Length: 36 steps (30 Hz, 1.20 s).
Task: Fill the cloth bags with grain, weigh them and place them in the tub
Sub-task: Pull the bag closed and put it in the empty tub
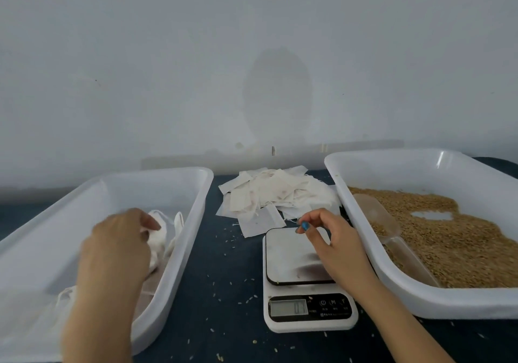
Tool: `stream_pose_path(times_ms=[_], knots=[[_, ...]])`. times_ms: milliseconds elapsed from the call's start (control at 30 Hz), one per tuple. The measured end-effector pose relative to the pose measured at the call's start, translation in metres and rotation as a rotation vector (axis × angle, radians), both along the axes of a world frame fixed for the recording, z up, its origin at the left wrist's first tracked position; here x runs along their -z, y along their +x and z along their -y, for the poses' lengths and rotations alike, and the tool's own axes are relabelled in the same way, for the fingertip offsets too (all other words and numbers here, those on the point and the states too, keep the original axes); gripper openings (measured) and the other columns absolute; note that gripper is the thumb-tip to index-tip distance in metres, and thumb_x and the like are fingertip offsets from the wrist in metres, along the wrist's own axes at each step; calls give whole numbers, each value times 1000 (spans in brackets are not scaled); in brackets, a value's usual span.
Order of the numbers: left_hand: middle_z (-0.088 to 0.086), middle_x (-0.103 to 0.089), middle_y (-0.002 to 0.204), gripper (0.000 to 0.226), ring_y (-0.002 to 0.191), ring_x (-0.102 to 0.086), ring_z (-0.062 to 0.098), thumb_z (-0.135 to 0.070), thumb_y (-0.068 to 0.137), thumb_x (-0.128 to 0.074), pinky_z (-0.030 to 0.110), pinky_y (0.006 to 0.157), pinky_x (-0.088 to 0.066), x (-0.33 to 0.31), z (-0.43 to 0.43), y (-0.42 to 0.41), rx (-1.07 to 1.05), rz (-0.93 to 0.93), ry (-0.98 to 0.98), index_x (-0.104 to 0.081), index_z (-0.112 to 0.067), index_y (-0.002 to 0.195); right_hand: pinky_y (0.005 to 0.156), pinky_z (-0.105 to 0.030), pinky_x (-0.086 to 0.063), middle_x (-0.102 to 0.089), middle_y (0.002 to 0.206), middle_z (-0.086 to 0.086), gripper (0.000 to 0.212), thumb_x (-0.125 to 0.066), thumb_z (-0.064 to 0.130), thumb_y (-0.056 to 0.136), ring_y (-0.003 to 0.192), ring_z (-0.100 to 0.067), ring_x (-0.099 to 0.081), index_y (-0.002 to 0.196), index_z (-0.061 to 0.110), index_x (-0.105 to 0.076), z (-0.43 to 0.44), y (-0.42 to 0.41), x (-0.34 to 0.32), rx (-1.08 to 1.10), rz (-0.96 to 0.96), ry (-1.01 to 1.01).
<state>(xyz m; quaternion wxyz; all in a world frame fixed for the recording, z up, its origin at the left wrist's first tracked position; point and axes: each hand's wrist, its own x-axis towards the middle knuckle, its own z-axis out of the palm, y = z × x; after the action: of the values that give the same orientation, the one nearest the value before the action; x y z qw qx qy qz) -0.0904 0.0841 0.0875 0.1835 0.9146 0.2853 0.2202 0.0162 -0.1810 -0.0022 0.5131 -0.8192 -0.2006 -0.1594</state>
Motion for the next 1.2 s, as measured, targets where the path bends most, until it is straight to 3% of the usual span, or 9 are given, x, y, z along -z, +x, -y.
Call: stream_pose_path(times_ms=[100,267,367,533,733,800,933,1067,1200], knots=[[4,-59,122,21,100,-57,30,-20,96,-57,36,77,-40,3,9,0,19,-153,127,-62,-28,115,94,-40,-49,-69,89,18,13,-59,17,95,98,-4,-62,94,29,-63,1,1,1,7,-5,11],[8,-62,112,31,100,-57,32,4,83,-67,35,69,-42,8,57,20,324,391,295,-68,-17,107,94,-40,-49,-68,89,22,15,-59,17,96,98,-3,-62,93,31,-63,1,2,2,8,0,21],[-7,-54,124,42,103,-57,17,3,90,-54,30,75,-49,34,84,76,534,175,284,-56,-26,120,93,-41,-49,-69,87,19,16,-59,15,96,97,-4,-62,93,30,-64,0,1,0,5,16,17],[5,-46,143,37,125,-48,24,-12,102,-43,39,99,-44,103,67,145,647,-361,183,-43,-15,139,94,-42,-49,-69,90,16,13,-59,13,96,99,-7,-63,98,24,-65,3,0,-2,2,21,-9],[2,-67,108,15,95,-62,27,-16,100,-43,35,73,-47,123,53,156,507,-249,348,-55,-20,107,93,-41,-49,-69,90,17,10,-59,15,96,99,-6,-62,99,23,-65,1,-1,-1,-7,28,-40],[0,-67,108,21,95,-63,25,-13,99,-42,35,74,-47,126,53,156,509,-210,361,-59,-21,110,93,-41,-49,-69,90,17,10,-59,16,96,98,-6,-62,99,24,-65,1,-1,-1,-8,32,-53],[2,-69,102,27,89,-61,23,-14,100,-40,33,71,-45,126,52,152,447,-84,260,-65,-18,107,92,-41,-49,-69,89,17,10,-58,16,96,98,-7,-62,99,23,-65,2,0,0,-9,28,-49],[5,-66,83,13,72,-57,20,-18,99,-50,33,62,-43,120,48,145,355,203,-34,-62,-12,97,93,-41,-49,-69,89,17,10,-59,17,96,98,-6,-62,98,25,-65,2,0,1,-6,19,-55],[-2,-57,67,14,63,-50,16,-11,92,-59,16,52,-35,109,47,138,337,400,-370,-54,-18,81,93,-38,-49,-70,88,18,13,-59,16,96,98,-5,-62,98,27,-65,2,1,2,-1,20,-56]])
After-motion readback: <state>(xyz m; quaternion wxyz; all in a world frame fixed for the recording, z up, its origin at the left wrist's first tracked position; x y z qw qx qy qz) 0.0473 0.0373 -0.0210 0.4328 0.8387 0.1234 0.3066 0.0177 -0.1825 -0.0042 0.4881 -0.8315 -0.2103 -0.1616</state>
